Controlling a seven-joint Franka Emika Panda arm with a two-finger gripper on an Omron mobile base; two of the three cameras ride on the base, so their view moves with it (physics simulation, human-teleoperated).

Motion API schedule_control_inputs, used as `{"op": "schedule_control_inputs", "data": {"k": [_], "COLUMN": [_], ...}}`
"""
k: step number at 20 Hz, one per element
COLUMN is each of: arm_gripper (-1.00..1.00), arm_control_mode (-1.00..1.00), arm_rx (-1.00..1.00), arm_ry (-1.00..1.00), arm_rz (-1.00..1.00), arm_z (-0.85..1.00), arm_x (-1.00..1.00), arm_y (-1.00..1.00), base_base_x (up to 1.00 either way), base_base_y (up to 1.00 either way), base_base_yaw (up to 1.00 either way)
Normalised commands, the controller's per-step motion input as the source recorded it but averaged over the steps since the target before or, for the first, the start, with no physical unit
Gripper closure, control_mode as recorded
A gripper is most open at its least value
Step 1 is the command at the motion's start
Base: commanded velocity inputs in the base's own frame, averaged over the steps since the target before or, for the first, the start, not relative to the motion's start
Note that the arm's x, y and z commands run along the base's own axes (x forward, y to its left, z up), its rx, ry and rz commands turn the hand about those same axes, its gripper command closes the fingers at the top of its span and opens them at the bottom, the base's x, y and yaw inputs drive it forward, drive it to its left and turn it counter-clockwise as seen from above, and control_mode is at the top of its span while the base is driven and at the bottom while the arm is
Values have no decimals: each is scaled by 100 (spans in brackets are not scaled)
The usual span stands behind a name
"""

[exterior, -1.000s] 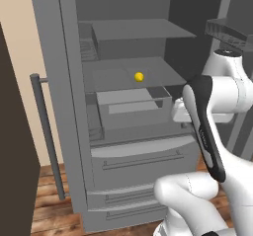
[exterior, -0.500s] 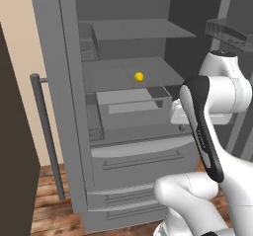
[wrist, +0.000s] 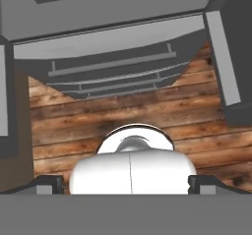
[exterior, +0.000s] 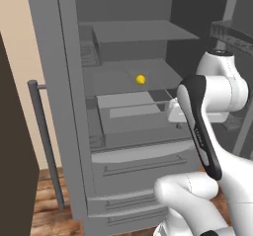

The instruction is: Retrieve a lemon from the fridge and place it on the cutting board with the fish.

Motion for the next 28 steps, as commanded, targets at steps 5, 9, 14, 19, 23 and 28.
{"op": "schedule_control_inputs", "data": {"k": [5, 9, 14, 19, 23, 28], "arm_gripper": [-100, -100, -100, -100, -100, -100], "arm_control_mode": [100, 100, 100, 100, 100, -100], "arm_rx": [0, 0, 0, 0, 0, -3], "arm_ry": [0, 0, 0, 0, 0, -13], "arm_rz": [0, 0, 0, 0, 0, 2], "arm_z": [0, 0, 0, 0, 0, -1], "arm_x": [0, 0, 0, 0, 0, 13], "arm_y": [0, 0, 0, 0, 0, 7], "base_base_x": [59, 62, 58, 45, 40, 8], "base_base_y": [2, 0, 1, 0, 0, 0], "base_base_yaw": [-1, 0, 0, 0, 0, 0]}}
